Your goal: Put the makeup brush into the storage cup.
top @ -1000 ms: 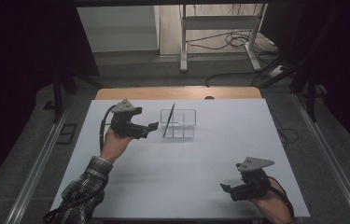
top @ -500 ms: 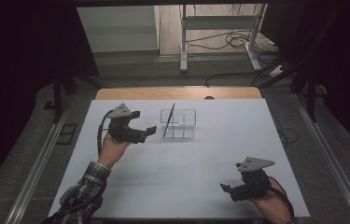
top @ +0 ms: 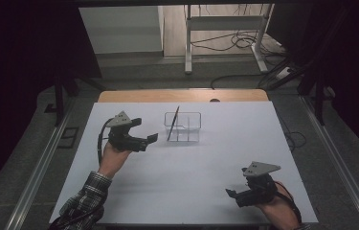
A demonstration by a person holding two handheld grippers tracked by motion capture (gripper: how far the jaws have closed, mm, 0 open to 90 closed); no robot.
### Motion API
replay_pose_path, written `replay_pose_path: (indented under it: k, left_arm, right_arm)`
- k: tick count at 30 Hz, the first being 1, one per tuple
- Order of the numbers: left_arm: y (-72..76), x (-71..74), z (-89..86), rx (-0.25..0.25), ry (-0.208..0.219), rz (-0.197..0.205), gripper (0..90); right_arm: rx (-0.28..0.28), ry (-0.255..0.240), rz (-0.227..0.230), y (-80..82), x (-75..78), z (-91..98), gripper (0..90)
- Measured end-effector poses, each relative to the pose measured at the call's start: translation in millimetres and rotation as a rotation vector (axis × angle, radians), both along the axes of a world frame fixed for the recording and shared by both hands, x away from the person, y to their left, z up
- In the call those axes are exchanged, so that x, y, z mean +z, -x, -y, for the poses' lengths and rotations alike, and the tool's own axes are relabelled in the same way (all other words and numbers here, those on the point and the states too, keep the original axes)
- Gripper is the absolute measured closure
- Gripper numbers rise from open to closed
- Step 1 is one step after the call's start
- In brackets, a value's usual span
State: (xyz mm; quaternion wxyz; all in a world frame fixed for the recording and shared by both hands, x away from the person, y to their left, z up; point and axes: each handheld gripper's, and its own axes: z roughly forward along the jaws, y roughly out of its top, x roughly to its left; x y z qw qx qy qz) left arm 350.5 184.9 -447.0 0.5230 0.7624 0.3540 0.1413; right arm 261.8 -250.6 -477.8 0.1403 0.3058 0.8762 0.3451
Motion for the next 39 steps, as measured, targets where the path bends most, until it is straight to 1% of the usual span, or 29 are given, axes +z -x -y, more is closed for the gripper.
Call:
replay_pose_path:
  k: [10, 16, 25, 26, 30, 35, 39]
  left_arm:
    - [3.9, -5.0, 1.3, -0.010, 0.000, -0.005, 3.4]
    - [7.7, -6.6, 2.1, -0.015, -0.011, -0.001, 3.4]
    - [14.9, -9.6, 0.3, -0.013, -0.040, 0.000, 3.4]
    - [15.7, -9.6, 0.2, -0.012, -0.049, 0.002, 3.4]
    - [18.3, -9.7, 0.2, -0.013, -0.057, 0.006, 3.4]
    - [21.5, -10.0, -1.0, -0.013, -0.056, 0.007, 3.3]
    - [23.0, -11.5, -0.6, -0.015, -0.066, 0.005, 3.3]
  right_arm:
    - [0.001, -0.003, 0.005, 0.4, 0.5, 0.0, 6.7]
    - [0.001, -0.006, 0.005, 0.3, 0.8, 0.4, 6.5]
    - [0.002, -0.010, 0.006, 0.2, 0.7, 0.6, 6.4]
    - [0.002, -0.010, 0.006, 0.2, 0.7, 0.7, 6.5]
    - [0.002, -0.011, 0.006, 0.4, 0.9, 0.8, 6.5]
    - [0.003, -0.014, 0.005, 0.3, 0.9, 1.2, 6.3]
    - [0.003, -0.016, 0.003, 0.1, 0.8, 1.2, 6.2]
